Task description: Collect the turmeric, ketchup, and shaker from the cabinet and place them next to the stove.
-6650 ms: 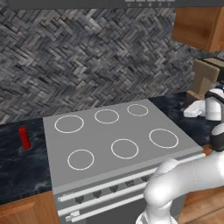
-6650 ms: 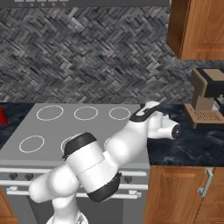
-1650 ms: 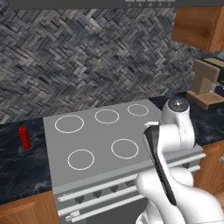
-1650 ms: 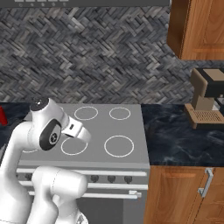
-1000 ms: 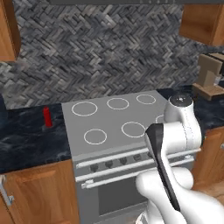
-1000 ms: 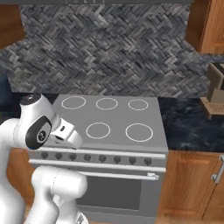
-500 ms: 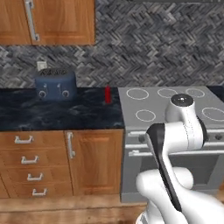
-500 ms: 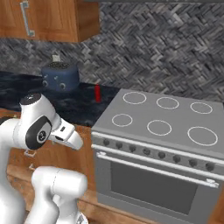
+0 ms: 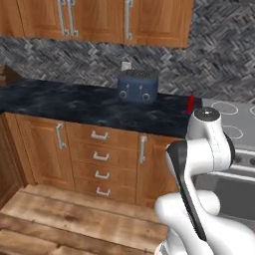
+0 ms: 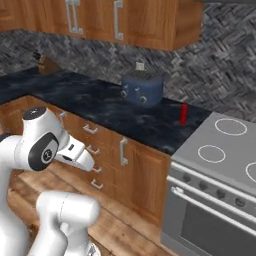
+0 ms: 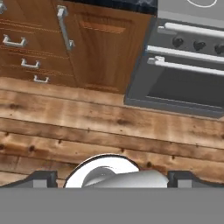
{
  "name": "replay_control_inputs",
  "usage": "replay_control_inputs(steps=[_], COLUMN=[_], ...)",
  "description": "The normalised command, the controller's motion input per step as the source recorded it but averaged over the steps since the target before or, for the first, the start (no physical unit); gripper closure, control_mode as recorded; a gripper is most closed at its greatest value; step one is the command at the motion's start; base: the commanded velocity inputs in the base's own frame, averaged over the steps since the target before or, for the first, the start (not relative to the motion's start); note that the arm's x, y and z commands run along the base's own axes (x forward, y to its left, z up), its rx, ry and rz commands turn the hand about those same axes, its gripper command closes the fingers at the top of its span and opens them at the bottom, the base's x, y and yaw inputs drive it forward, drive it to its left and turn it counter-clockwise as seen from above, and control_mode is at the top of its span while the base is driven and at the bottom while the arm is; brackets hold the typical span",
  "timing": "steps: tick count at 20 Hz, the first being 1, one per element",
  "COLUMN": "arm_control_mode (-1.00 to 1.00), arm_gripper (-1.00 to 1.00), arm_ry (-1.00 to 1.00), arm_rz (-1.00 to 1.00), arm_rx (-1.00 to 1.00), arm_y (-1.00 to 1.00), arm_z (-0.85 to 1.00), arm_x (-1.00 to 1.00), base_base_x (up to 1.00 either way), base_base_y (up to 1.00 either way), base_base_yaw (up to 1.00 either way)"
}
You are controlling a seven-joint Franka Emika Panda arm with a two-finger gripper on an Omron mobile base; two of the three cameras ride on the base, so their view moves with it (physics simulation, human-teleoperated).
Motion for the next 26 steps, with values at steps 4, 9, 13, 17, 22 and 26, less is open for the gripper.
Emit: replay_control_inputs(steps=[4,9,13,17,22,26], arm_control_mode=[1.0,1.0,1.0,1.0,1.0,1.0], arm_gripper=[-1.0,-1.0,-1.0,-1.0,-1.0,-1.0], arm_ry=[0.0,0.0,0.0,0.0,0.0,0.0], arm_rz=[0.0,0.0,0.0,0.0,0.0,0.0], arm_rx=[0.0,0.0,0.0,0.0,0.0,0.0], arm_y=[0.0,0.0,0.0,0.0,0.0,0.0], arm_z=[0.0,0.0,0.0,0.0,0.0,0.0], arm_x=[0.0,0.0,0.0,0.0,0.0,0.0], base_base_x=[-0.24,-0.18,-0.16,-0.16,-0.13,-0.12], base_base_y=[0.76,0.76,0.73,0.73,0.66,0.65], base_base_yaw=[0.56,0.58,0.59,0.59,0.61,0.61])
